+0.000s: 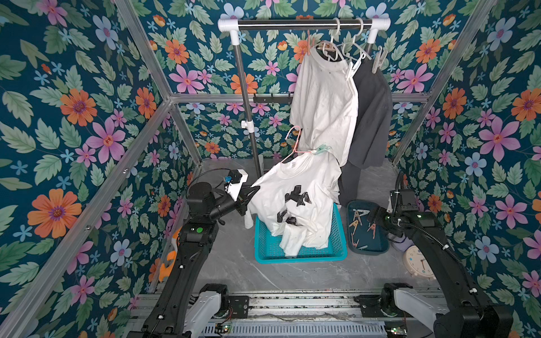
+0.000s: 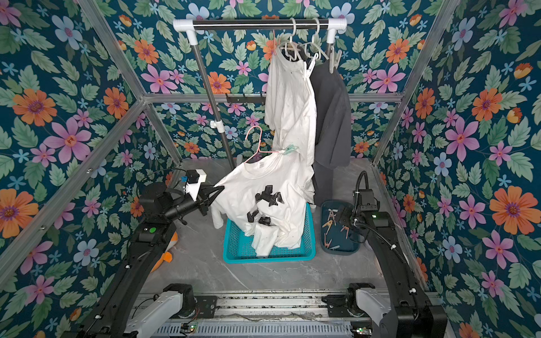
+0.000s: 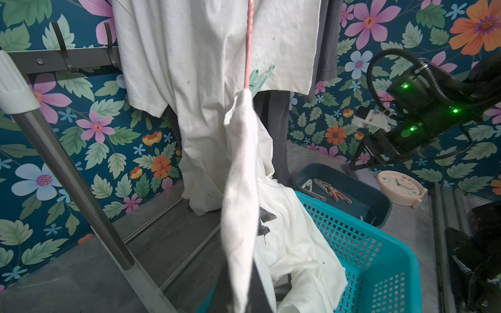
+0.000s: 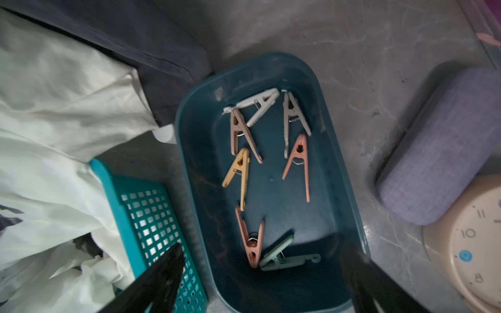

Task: Use clothespins to secure the t-shirt on both sides of the hanger
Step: Pick up the clothespin from the storage box.

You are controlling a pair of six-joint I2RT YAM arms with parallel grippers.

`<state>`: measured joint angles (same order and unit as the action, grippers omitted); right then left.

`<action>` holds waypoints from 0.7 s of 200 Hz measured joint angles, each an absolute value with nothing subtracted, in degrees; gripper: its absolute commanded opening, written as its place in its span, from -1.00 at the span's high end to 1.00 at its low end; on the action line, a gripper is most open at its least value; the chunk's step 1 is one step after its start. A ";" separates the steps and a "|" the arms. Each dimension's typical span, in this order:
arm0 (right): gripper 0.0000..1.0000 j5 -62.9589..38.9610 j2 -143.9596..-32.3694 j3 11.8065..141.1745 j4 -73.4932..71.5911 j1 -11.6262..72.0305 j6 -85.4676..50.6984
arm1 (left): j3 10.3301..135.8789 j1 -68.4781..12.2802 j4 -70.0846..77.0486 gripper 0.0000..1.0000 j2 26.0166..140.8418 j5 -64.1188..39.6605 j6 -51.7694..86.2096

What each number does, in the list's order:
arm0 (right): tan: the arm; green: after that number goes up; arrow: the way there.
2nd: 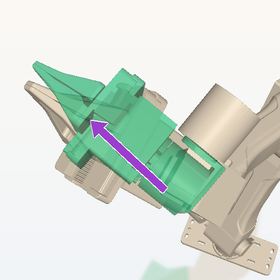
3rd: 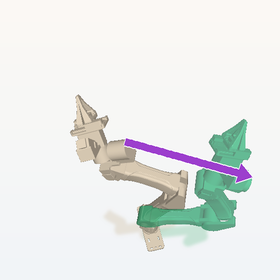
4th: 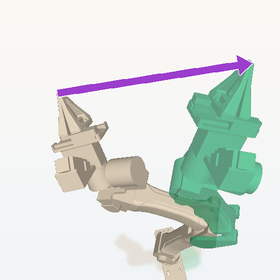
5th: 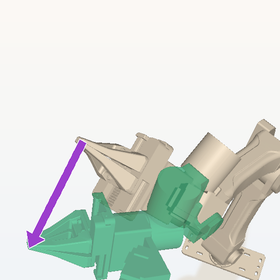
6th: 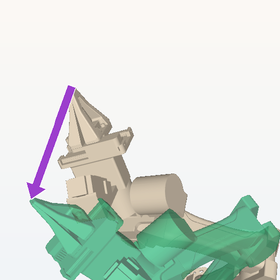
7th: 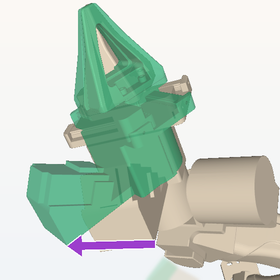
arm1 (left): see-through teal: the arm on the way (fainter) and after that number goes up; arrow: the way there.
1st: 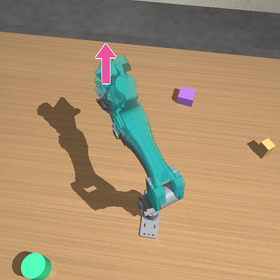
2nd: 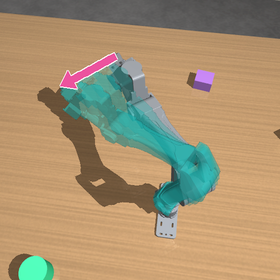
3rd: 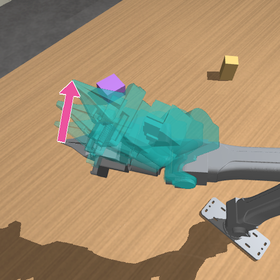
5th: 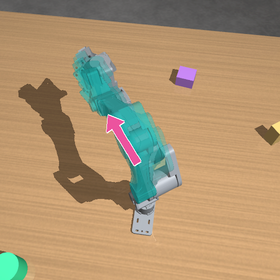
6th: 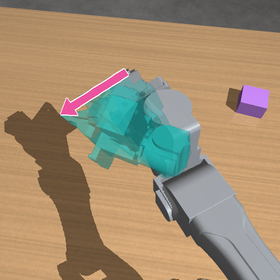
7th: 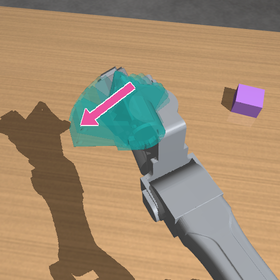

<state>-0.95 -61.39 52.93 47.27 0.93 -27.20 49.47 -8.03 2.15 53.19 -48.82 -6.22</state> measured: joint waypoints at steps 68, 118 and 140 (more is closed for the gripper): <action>-0.72 -1.52 -64.14 49.08 51.81 1.52 -31.35 | 48.99 -8.29 3.01 1.00 54.35 -49.04 -6.22; -0.75 -1.67 -71.66 45.93 45.89 1.54 -34.30 | 48.60 -8.36 3.38 1.00 54.08 -49.28 -6.24; -0.73 -2.48 -74.76 45.89 42.57 1.54 -34.79 | 48.36 -8.36 3.70 1.00 54.22 -49.30 -6.22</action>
